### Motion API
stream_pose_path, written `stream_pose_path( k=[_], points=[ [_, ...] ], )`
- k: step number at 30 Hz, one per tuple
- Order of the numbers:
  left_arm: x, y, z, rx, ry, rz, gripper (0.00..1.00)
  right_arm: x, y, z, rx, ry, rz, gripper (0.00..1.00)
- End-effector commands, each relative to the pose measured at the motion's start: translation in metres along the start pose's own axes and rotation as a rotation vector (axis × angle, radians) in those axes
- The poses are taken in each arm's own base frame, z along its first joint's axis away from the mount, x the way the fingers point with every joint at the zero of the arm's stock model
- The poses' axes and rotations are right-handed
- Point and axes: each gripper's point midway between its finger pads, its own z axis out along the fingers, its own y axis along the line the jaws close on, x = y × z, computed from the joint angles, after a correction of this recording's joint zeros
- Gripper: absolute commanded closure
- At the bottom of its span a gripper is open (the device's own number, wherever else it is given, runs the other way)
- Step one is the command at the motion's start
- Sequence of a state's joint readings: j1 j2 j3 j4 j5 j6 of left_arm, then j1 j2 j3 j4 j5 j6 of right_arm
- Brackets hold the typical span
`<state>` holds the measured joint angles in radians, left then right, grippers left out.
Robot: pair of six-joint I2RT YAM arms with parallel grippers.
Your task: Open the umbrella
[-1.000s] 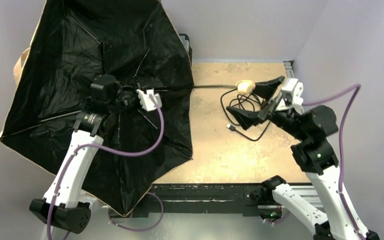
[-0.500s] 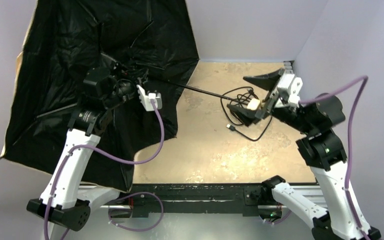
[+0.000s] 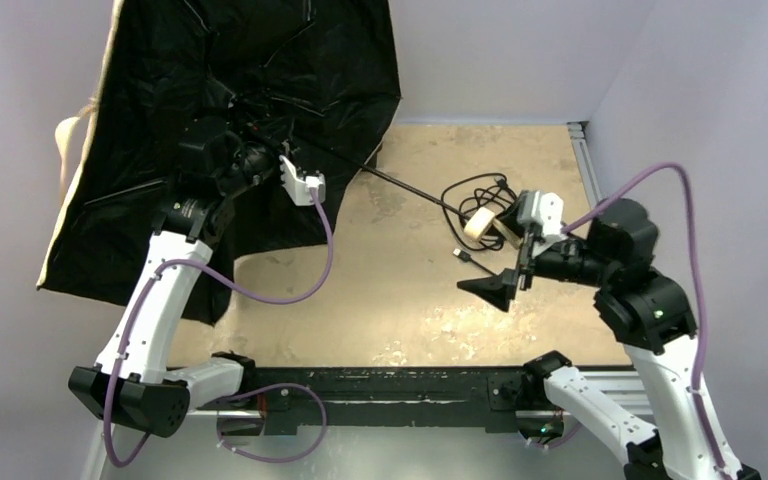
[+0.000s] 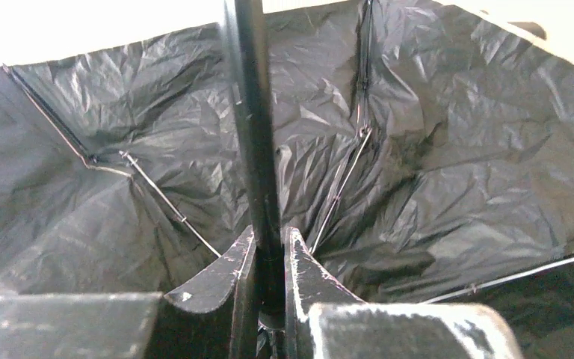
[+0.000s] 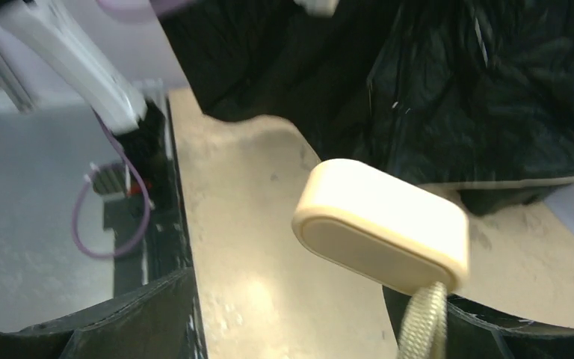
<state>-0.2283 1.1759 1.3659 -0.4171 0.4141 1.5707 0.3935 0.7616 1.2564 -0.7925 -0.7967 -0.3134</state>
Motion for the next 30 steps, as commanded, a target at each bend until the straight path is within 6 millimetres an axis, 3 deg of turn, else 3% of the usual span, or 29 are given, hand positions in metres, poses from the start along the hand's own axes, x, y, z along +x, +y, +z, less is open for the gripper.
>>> stream_pose_path(
  k=[1,4,6,9,13,15,21,24,28,30],
  points=[
    [-0.009,0.045,-0.013,-0.128,-0.013,0.239,1.00,-0.110,0.016,-0.022,-0.050,-0.263,-0.059,0.06],
    [-0.011,0.043,-0.013,-0.123,-0.016,0.271,1.00,-0.144,0.012,-0.025,-0.048,-0.333,-0.026,0.07],
    [-0.013,0.042,-0.015,-0.122,-0.023,0.295,1.00,-0.146,0.003,-0.019,-0.035,-0.316,0.029,0.07],
    [-0.017,0.044,-0.020,-0.126,-0.033,0.276,1.00,-0.114,-0.015,-0.003,0.009,-0.227,0.081,0.06],
    [-0.027,0.039,-0.022,-0.132,-0.059,0.334,1.00,-0.106,-0.034,0.025,-0.012,-0.214,0.239,0.09],
    [-0.029,0.038,-0.021,-0.132,-0.068,0.358,1.00,-0.091,-0.038,0.045,-0.026,-0.175,0.321,0.10],
    [-0.036,0.050,-0.021,-0.155,-0.051,0.425,1.00,-0.065,-0.010,0.088,-0.136,-0.041,0.288,0.11],
    [-0.040,0.060,-0.027,-0.177,-0.046,0.444,1.00,-0.039,-0.005,0.106,-0.142,0.050,0.273,0.12],
    [-0.043,0.073,-0.038,-0.200,-0.026,0.478,1.00,-0.004,0.003,0.120,-0.161,0.145,0.265,0.25],
    [-0.046,0.080,-0.044,-0.216,-0.021,0.500,1.00,0.010,0.012,0.120,-0.184,0.171,0.272,0.40]
  ],
)
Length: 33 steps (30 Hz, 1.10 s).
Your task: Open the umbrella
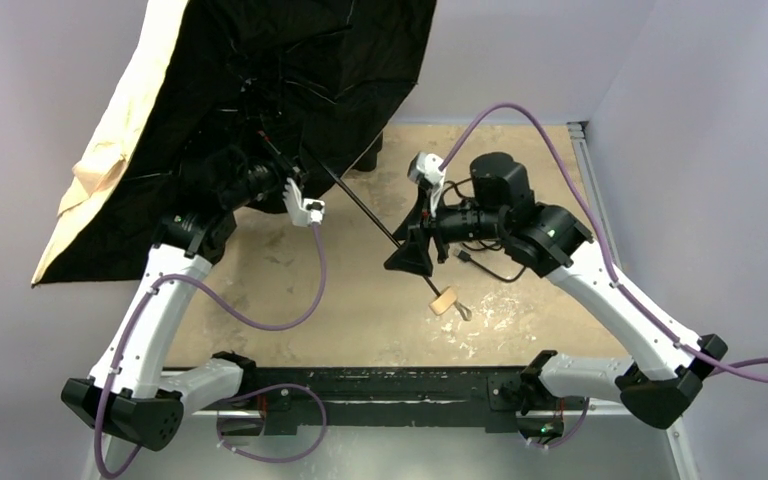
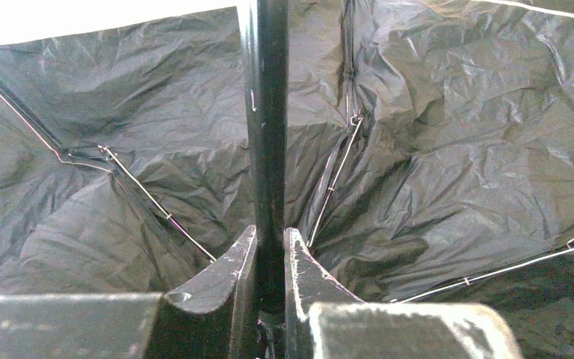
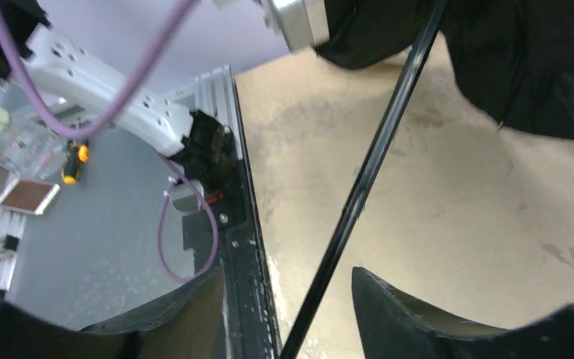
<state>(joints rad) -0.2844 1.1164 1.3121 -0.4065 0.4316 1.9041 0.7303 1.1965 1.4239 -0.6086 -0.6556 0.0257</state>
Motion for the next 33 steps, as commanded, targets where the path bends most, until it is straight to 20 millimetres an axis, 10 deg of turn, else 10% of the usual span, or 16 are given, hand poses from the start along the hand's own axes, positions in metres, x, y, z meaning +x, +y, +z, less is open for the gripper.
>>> stream_pose_path(
  k=[1,7,10,21,33],
  points=[
    [0.009,0.075,-0.038,-0.178,0.084,0.166,1.00,0.036,-0.004,0.005,0.021,0.076,-0.018,0.44],
    [0.019,0.077,-0.049,-0.174,0.145,0.143,1.00,0.090,-0.010,-0.002,0.050,0.175,-0.015,0.61],
    [0.019,0.071,-0.048,-0.168,0.152,0.155,1.00,0.095,-0.009,-0.003,0.043,0.177,-0.021,1.00],
    [0.040,0.057,-0.029,-0.149,0.237,0.192,0.79,0.057,0.046,-0.025,-0.173,0.026,-0.124,1.00],
    [0.173,0.040,-0.068,-0.048,0.632,0.195,0.96,0.101,0.043,-0.056,-0.053,0.120,-0.115,1.00]
  ],
)
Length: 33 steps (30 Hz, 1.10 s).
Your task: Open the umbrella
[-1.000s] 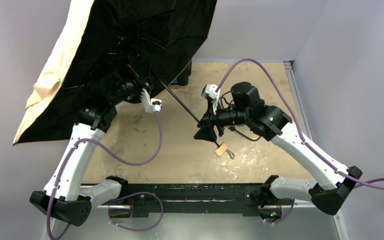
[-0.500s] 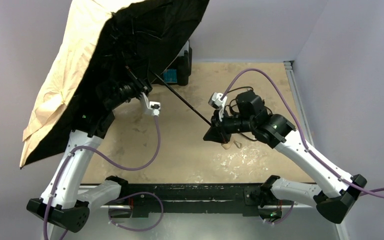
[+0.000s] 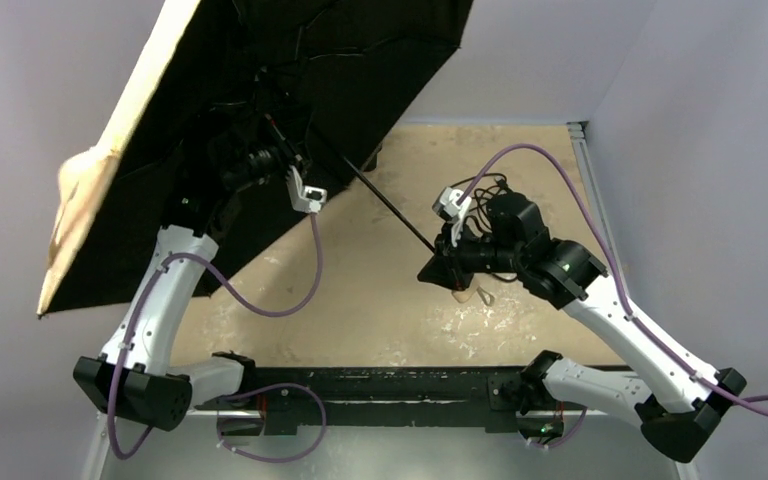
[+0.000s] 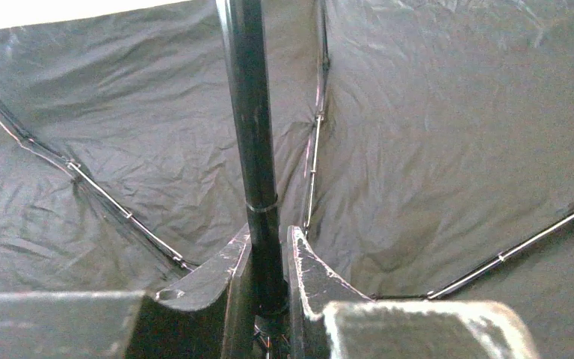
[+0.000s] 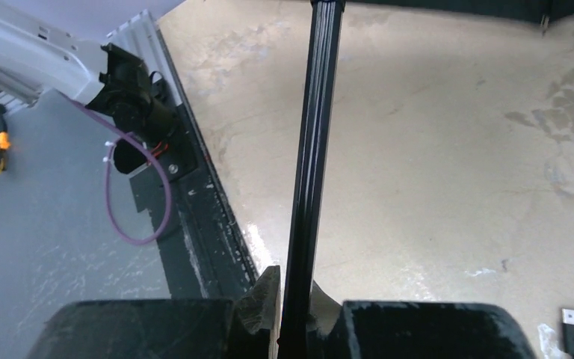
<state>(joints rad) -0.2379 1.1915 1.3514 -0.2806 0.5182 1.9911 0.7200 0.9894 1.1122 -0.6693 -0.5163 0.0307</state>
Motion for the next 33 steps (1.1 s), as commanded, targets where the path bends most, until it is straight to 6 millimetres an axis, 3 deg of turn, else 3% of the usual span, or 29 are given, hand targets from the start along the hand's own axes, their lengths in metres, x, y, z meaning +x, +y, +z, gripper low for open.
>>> stream_pose_path(
  k=[1,4,9,17,22,25,28,32,33],
  points=[
    [0.171,-0.001,-0.093,0.099,0.675,0.120,0.96,0.019,0.048,-0.040,-0.182,-0.002,-0.231,1.00],
    [0.208,-0.008,-0.119,0.126,0.783,0.148,0.98,0.028,0.039,-0.038,-0.145,0.032,-0.242,1.00],
    [0.247,-0.012,-0.142,0.160,0.898,0.143,1.00,0.029,0.038,-0.038,-0.141,0.037,-0.247,1.00],
    [0.293,-0.009,-0.159,0.204,1.059,0.150,1.00,0.027,0.040,-0.037,-0.160,0.043,-0.260,1.00],
    [0.313,-0.022,-0.168,0.280,1.146,0.160,1.00,0.029,0.041,-0.040,-0.153,0.033,-0.250,1.00],
    [0.310,-0.031,-0.163,0.284,1.129,0.153,1.00,0.026,0.041,-0.038,-0.158,0.026,-0.256,1.00],
    [0.289,-0.028,-0.149,0.213,1.033,0.162,1.00,0.014,0.038,-0.036,-0.137,-0.007,-0.275,1.00],
    [0.225,-0.008,-0.118,0.074,0.803,0.095,1.00,-0.021,0.042,-0.027,-0.166,-0.096,-0.284,1.00],
    [0.207,-0.002,-0.109,0.036,0.747,0.061,1.00,-0.029,0.044,-0.025,-0.178,-0.111,-0.293,0.96]
  ],
)
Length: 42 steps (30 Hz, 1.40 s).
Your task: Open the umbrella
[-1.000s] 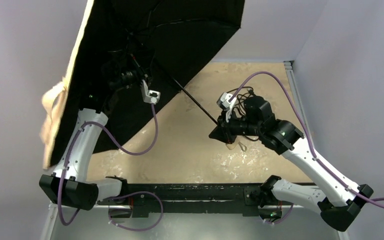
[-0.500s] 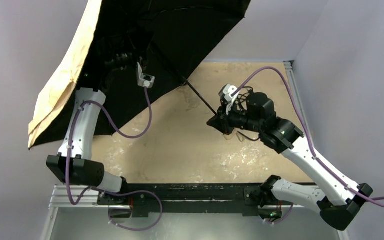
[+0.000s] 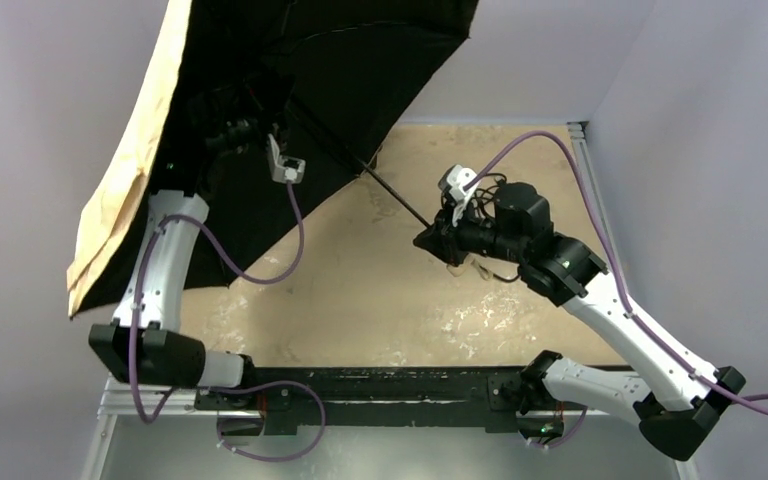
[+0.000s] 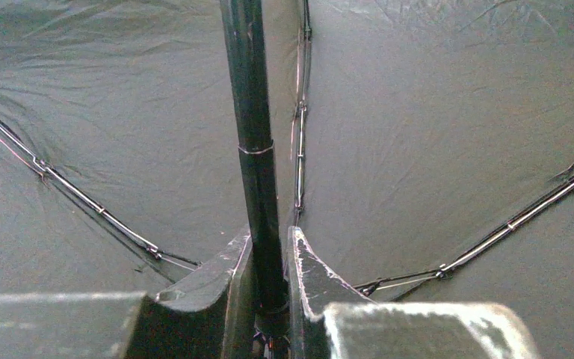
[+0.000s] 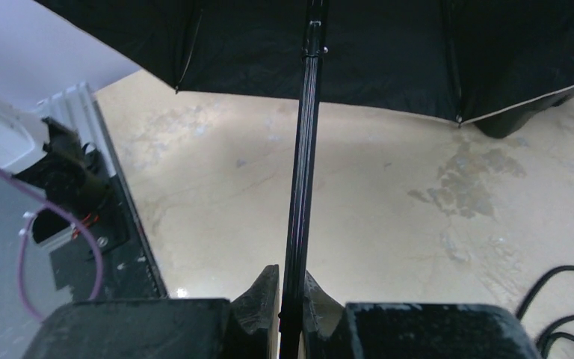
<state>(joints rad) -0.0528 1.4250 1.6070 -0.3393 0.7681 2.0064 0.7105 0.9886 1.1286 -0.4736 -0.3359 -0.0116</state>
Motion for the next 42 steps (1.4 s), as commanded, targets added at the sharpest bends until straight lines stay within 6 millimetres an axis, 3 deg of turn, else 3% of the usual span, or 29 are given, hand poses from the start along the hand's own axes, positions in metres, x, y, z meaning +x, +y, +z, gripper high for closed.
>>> stream_pose_path(
  k=[1,3,7,10,14,19,23,28,31,33,35,36,37,40,42],
  points=[
    [0.117,0.008,-0.127,0.048,0.740,0.065,1.00,0.002,0.076,-0.037,-0.392,0.028,-0.144,0.84],
    [0.080,0.007,-0.106,0.033,0.610,0.101,1.00,-0.016,0.076,-0.032,-0.392,-0.016,-0.147,0.75],
    [0.034,0.022,-0.083,-0.071,0.495,0.212,1.00,-0.031,0.065,-0.018,-0.335,-0.057,-0.136,0.67],
    [0.014,0.049,-0.082,-0.151,0.444,0.186,1.00,-0.028,0.060,-0.009,-0.321,-0.046,-0.140,0.54],
    [-0.016,0.081,-0.080,-0.220,0.343,0.208,1.00,-0.038,0.062,-0.004,-0.322,-0.111,-0.081,0.47],
    [-0.057,0.099,-0.072,-0.261,0.220,0.250,1.00,-0.061,0.061,0.007,-0.314,-0.187,0.016,0.28],
    [-0.080,0.103,-0.063,-0.281,0.160,0.283,1.00,-0.086,0.055,0.016,-0.287,-0.255,0.078,0.24],
    [-0.102,0.108,-0.051,-0.300,0.106,0.296,1.00,-0.103,0.053,0.032,-0.298,-0.277,0.136,0.34],
    [-0.113,0.110,-0.042,-0.311,0.074,0.293,1.00,-0.112,0.056,0.039,-0.333,-0.298,0.204,0.49],
    [-0.120,0.112,-0.038,-0.325,0.058,0.291,1.00,-0.120,0.058,0.042,-0.349,-0.317,0.242,0.63],
    [-0.124,0.113,-0.033,-0.329,0.047,0.283,1.00,-0.127,0.060,0.041,-0.367,-0.336,0.275,0.99],
    [-0.126,0.113,-0.032,-0.335,0.042,0.275,0.97,-0.131,0.060,0.040,-0.370,-0.348,0.295,1.00],
    [-0.128,0.113,-0.031,-0.344,0.035,0.267,0.89,-0.135,0.056,0.038,-0.361,-0.357,0.322,1.00],
    [-0.140,0.107,-0.032,-0.371,-0.014,0.221,0.50,-0.150,0.029,0.029,-0.327,-0.413,0.436,1.00],
    [-0.152,0.103,-0.036,-0.372,-0.064,0.164,0.38,-0.165,0.013,0.017,-0.311,-0.474,0.484,1.00]
  ],
)
